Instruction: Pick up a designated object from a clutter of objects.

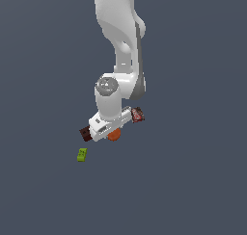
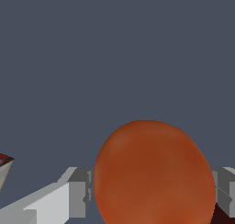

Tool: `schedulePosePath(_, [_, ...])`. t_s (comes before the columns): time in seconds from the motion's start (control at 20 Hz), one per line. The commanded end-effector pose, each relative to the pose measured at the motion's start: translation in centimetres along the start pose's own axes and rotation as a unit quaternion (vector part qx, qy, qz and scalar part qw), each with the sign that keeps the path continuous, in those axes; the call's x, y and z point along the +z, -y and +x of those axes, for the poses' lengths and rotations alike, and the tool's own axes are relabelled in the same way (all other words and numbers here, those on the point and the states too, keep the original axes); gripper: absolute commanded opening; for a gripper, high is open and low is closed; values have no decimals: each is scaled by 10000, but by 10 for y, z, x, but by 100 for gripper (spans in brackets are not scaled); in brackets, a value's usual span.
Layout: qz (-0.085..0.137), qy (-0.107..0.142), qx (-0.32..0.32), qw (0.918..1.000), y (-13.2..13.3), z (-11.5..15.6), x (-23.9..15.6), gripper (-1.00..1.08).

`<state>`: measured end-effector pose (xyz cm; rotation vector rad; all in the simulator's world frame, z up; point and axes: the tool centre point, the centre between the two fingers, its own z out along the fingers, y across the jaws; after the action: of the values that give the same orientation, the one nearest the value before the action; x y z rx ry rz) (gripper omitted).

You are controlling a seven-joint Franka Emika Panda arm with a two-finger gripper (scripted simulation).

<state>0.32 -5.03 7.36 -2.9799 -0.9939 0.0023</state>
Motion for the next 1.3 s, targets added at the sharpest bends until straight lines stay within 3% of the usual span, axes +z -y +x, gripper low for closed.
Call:
schedulePosePath(0.0, [-10,-11,0,10000,-2,2,-16,-100])
schedulePosePath(1.25, [-6,-7,-5,10000,-22,27,-257,-100])
